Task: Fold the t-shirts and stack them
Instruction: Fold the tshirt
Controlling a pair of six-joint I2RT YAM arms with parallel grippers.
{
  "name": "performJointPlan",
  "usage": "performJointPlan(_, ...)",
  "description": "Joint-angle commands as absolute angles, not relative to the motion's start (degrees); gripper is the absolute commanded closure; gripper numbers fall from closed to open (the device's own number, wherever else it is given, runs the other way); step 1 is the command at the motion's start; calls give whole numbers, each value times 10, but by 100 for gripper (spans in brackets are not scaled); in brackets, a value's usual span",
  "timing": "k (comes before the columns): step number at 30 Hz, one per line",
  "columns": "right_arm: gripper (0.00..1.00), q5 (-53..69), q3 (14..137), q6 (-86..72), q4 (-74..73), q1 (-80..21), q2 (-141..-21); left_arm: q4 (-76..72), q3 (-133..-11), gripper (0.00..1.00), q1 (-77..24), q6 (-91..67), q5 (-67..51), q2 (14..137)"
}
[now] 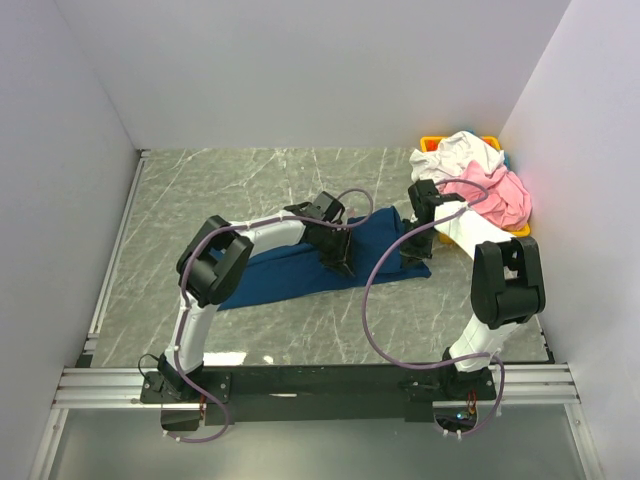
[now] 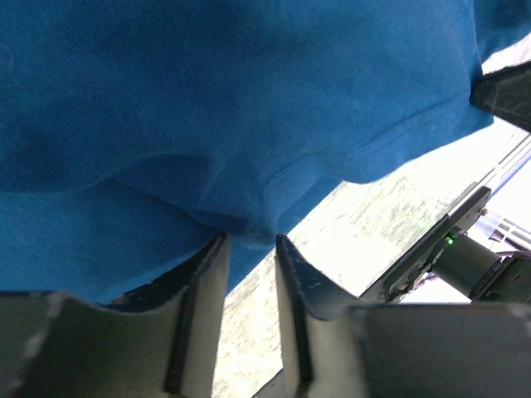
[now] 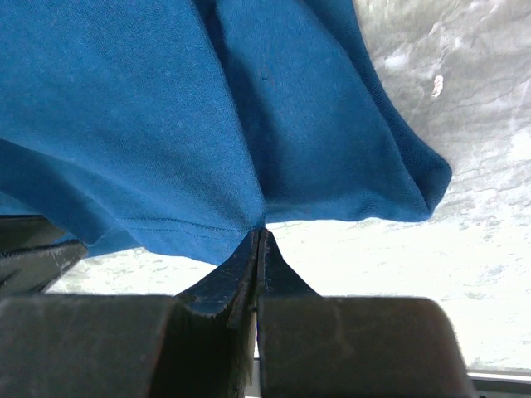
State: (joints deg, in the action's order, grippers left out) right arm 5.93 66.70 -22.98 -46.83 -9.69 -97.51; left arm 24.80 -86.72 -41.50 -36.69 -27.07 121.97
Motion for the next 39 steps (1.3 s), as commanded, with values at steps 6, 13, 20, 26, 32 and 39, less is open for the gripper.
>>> performJointPlan(6, 99, 72, 662, -233, -477, -93, -948, 269, -907, 79, -419, -374, -270, 1247)
performJointPlan(13, 100, 77, 657, -235, -482, -93, -939, 272, -907, 100, -419, -372, -258, 1240)
performJointPlan(20, 100, 83, 663, -236, -504, -93, -922, 297, -890, 100, -418, -359, -222, 1197)
performJointPlan(26, 100, 91, 651, -236, -517, -93, -914, 316, -868, 100, -412, -352, -193, 1162)
performJointPlan(32, 100, 95, 637, -235, -512, -94, -925, 331, -862, 100, -407, -347, -193, 1143)
performJointPlan(39, 100, 90, 633, -235, -507, -93, -933, 345, -866, 100, -406, -346, -193, 1150)
